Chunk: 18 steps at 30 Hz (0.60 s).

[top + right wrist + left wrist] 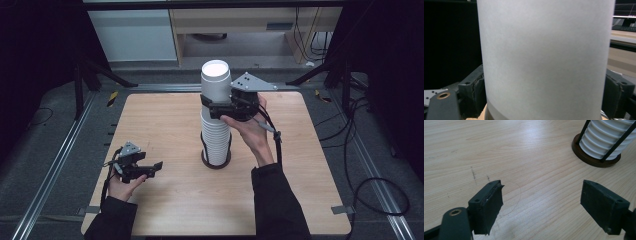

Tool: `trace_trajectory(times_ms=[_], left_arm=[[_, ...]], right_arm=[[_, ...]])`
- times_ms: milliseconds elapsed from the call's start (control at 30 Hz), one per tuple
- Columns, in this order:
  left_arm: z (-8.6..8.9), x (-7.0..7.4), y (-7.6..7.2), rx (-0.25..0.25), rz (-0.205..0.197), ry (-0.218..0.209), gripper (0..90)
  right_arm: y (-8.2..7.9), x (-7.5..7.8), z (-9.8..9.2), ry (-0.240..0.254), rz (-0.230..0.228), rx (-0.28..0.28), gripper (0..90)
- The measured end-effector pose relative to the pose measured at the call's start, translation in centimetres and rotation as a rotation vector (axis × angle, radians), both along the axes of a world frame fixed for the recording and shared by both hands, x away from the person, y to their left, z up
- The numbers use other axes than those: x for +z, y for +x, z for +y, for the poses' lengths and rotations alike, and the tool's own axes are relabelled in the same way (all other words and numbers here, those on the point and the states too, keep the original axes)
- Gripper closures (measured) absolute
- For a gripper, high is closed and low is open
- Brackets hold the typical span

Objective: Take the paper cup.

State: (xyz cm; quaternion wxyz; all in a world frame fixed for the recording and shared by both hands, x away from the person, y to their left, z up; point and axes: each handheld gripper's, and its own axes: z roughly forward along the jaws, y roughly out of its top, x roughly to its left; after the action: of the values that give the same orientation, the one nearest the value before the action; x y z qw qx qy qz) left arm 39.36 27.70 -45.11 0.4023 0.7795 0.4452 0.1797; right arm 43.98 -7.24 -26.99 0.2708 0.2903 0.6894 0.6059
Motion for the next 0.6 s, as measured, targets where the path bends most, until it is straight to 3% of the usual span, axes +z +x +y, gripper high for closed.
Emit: trace_trajectory(times_ms=[167,600], left_arm=[[0.0,0.0,0.0,-0.001,0.003,0.001,17.4],[0.1,0.0,0.0,0.0,0.006,-0.004,17.5]], right_arm=[[-0.3,1.2,-0.2,0.024,-0.022,0.008,13.0],[-1.1,4.5,-0.9,0.032,-0.083,0.005,13.1]])
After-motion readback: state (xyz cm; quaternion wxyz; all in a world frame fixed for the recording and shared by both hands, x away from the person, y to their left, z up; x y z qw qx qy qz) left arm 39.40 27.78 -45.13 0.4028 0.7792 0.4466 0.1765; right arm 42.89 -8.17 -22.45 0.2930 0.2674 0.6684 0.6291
